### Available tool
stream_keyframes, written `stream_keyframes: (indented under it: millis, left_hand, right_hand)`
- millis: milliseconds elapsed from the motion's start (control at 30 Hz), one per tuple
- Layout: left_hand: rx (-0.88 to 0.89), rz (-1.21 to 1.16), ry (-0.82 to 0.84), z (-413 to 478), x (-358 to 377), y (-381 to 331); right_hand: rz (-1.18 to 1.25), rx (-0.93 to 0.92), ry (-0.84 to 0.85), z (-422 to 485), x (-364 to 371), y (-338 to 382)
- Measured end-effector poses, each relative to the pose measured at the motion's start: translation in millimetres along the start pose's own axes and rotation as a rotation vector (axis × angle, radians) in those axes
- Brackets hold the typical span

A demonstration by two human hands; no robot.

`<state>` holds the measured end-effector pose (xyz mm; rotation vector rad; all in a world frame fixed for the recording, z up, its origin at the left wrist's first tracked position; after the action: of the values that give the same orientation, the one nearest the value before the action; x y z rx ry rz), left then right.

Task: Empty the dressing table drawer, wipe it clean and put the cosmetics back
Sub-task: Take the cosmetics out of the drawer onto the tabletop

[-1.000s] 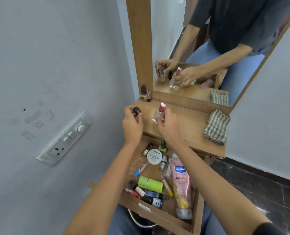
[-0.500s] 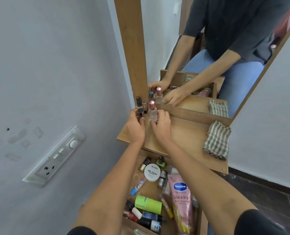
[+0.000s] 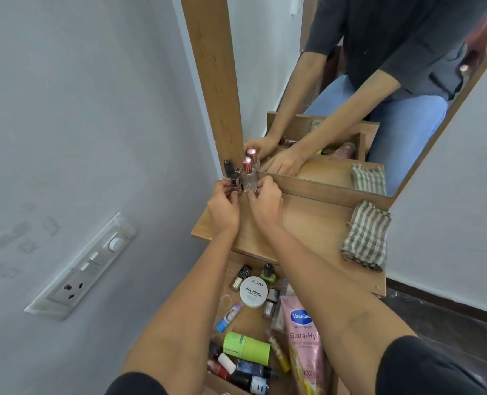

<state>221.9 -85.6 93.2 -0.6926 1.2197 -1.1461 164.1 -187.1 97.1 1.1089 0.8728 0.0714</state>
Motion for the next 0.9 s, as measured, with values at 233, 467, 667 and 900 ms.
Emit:
stream_keyframes:
  millis: [233, 467, 667, 900]
  left_hand:
    - [-0.003, 0.015, 0.006, 0.1, 3.1, -2.6]
    - [-0.028, -0.016, 0.015, -3.1, 0.4, -1.3]
    - [-0.046, -0.059, -0.001, -27.2, -20.3, 0.2]
    - [-0.005, -0.097, -0.068, -80.7, -61.0, 4.8]
  right_hand:
    - [-0.078, 0.016, 0.006, 0.5, -0.3, 0.7]
    - [-0.005, -0.035, 0.016, -3.1, -1.5, -3.3]
    - [0.125, -0.109, 0.015, -31.3, -19.6, -9.8]
    - [0.16, -0.205, 0.047, -99.2, -47.1, -15.1]
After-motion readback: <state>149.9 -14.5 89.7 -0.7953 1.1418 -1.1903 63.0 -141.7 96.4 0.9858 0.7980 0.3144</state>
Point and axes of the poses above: each hand's wrist, its own z-axis towards the middle knuckle, its own x-axis out of the palm, y = z × x, the point moved 4 cm from there along z, towards the middle knuckle, and after that the axes turned 5 degrees about -z, right-handed, at the moved point
